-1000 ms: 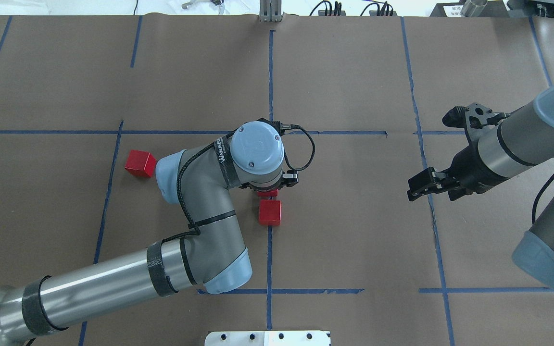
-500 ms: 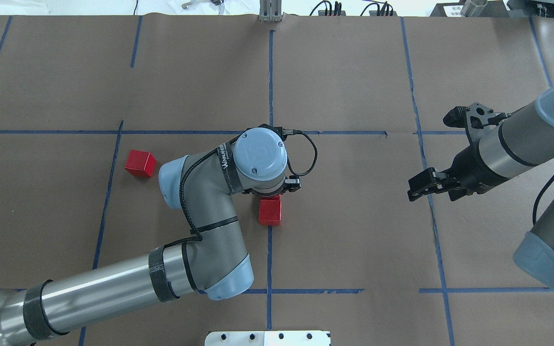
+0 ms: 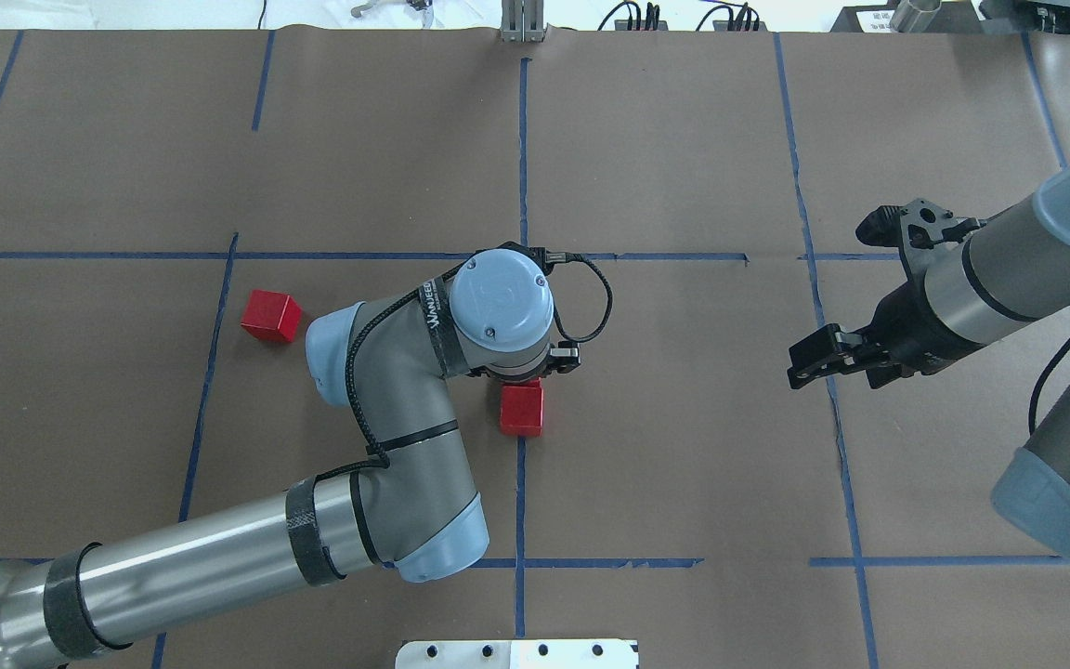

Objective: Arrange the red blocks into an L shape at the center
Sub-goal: 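Move the held cube with the left gripper beside the center cube, farther from robot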

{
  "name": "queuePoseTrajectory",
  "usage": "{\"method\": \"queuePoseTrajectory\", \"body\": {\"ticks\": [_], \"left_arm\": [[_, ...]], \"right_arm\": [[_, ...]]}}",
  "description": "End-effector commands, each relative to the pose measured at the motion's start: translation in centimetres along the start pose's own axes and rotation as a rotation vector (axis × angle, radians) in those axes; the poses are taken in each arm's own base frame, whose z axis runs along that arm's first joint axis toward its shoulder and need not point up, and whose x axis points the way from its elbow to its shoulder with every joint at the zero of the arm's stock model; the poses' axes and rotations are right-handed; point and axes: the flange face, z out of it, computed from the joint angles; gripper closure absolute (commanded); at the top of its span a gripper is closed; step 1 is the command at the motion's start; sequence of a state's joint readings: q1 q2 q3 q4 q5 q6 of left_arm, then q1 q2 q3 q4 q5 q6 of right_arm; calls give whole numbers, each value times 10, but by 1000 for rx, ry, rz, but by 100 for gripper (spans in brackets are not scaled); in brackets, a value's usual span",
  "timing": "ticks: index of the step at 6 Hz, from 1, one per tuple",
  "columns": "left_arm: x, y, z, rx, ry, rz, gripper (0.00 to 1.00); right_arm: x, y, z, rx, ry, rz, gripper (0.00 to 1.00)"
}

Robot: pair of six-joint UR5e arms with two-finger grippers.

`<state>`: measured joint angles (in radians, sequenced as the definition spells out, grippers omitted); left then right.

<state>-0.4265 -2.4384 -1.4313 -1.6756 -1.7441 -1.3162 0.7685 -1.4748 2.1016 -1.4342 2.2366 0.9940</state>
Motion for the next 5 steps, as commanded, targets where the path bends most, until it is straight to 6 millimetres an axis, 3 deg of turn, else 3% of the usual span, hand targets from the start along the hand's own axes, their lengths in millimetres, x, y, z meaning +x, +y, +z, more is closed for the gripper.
{"method": "queuePoseTrajectory", "body": {"ticks": [1,3,5], "left_arm": [[-1,0,0,-1,2,0,80],[-1,0,0,-1,3,1,70],[-2,1,1,0,5,13,17]], "right_arm": [[1,0,1,-1,2,2,0],[0,1,1,-1,0,-1,0],[-1,0,0,-2,-1,-1,0]]}}
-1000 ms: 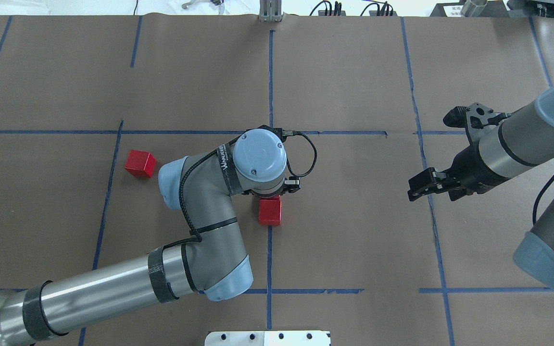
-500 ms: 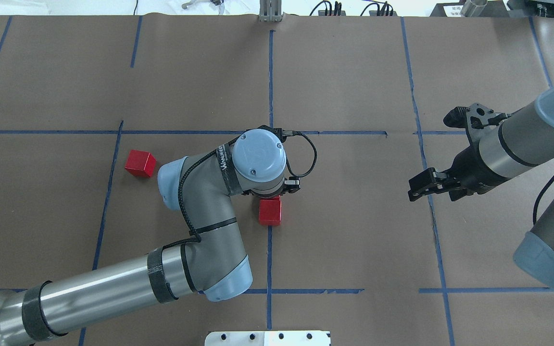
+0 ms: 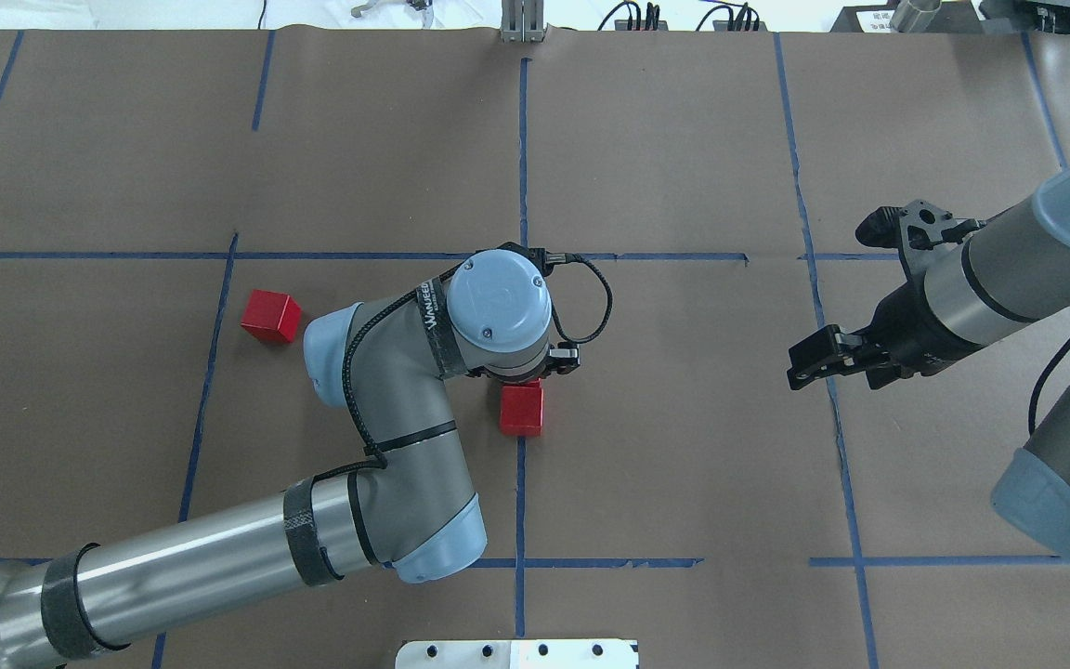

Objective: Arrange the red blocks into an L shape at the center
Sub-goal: 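Open the left gripper and lift it away from the two cubes in line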

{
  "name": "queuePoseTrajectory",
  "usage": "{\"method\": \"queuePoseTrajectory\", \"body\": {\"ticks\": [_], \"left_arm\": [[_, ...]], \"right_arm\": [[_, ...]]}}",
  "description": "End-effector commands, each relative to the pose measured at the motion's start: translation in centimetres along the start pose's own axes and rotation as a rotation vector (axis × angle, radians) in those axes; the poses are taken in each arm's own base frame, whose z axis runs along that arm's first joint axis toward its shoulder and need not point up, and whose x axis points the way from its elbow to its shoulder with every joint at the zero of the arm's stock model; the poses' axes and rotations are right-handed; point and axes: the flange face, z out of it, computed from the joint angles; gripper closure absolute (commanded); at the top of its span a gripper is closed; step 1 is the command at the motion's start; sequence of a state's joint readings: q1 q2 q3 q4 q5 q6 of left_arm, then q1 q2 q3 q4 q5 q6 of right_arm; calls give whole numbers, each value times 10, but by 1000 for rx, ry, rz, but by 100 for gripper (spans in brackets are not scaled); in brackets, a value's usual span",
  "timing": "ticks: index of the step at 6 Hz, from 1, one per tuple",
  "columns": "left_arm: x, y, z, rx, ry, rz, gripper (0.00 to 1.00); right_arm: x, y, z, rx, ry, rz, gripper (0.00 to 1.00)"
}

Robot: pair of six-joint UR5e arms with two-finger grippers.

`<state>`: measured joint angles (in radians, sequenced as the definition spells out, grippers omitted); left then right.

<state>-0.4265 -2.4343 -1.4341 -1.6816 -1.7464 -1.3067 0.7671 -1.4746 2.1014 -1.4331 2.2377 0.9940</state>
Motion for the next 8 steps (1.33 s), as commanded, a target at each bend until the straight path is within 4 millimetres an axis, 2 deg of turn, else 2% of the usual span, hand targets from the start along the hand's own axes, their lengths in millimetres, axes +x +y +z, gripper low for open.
{"method": "queuePoseTrajectory", "body": {"ticks": [1,2,3,4,5,6,7,8], "left_arm": [[0,1,1,-1,0,4,9],[1,1,-1,-1,3,3,3],[4,1,-12,4,22,5,3],[-2,-6,-29,23,45,2,3],[-49,-19,-34,44,37,5,4],[-91,-33,-46,75,27,99,4],[-141,-57,-47,102,-14,127,4],[-196,-93,-56,63,-31,123,5]], "right_arm": [[0,0,0,0,-1,-1,0],[-2,0,-1,1,-2,-2,0],[-1,-1,-1,1,-3,-2,0],[-1,-1,-2,-1,-6,-4,0],[-2,0,-2,-1,-7,-6,0],[-1,0,-3,1,-6,-5,0],[-1,1,-6,5,-8,-4,0],[-1,2,-8,7,-10,-4,0]]}}
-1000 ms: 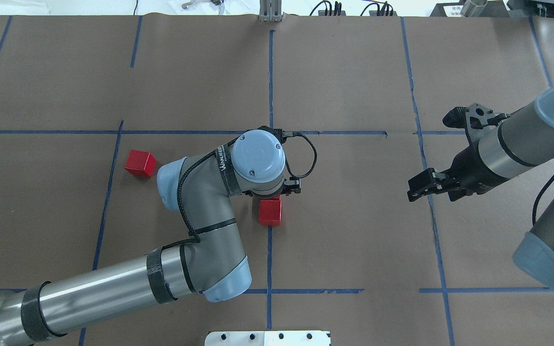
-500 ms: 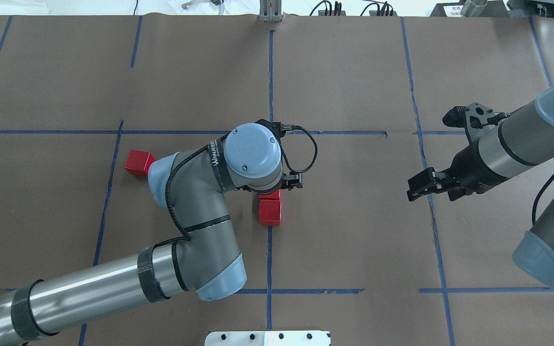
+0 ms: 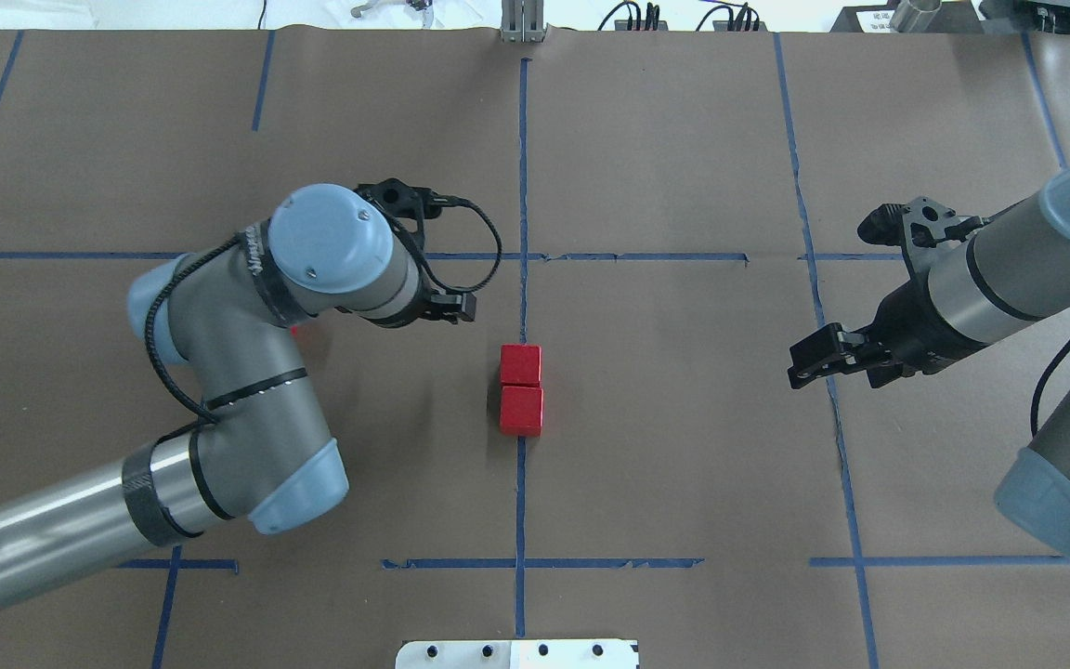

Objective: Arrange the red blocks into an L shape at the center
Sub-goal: 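Open the left gripper and lift it away from the two cubes in line, then reach the left gripper to the last red cube and grasp it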

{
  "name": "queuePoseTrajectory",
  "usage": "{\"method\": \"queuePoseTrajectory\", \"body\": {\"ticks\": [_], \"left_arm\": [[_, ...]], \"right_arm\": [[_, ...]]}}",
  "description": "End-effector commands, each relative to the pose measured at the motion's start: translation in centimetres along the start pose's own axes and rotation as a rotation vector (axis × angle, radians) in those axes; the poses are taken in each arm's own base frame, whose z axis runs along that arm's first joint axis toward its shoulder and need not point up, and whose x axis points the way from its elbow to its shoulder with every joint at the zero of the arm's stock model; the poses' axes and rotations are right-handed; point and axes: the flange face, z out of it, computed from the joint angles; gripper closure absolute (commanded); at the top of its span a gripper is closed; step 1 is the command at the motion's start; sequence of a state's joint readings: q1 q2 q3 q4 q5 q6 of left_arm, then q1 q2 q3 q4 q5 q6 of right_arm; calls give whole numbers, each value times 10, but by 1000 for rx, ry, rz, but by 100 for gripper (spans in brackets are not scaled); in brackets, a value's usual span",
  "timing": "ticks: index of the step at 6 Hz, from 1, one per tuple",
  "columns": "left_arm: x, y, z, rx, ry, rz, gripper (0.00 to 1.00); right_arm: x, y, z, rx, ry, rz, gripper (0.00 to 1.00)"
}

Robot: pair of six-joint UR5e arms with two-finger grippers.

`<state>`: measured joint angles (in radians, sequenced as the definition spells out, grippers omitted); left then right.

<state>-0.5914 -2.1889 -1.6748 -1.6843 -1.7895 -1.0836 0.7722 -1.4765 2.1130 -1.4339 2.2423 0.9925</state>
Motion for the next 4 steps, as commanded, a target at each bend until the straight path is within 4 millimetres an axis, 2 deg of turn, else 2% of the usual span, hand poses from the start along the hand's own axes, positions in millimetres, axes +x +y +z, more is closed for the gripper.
{"method": "queuePoseTrajectory", "body": {"ticks": [1,2,3,4], "left_arm": [[-110,-43,-10,-69,-18,37,6],[-155,-48,-7,-108,-28,4,6],[-183,-54,-7,-90,-1,12,4],[-199,-44,7,-92,7,24,0]], "right_arm": [[0,2,-3,3,-1,2,0],[-1,4,-6,6,-6,-3,0],[-1,4,-5,4,-4,0,0],[-1,4,-5,4,-4,0,0]]}}
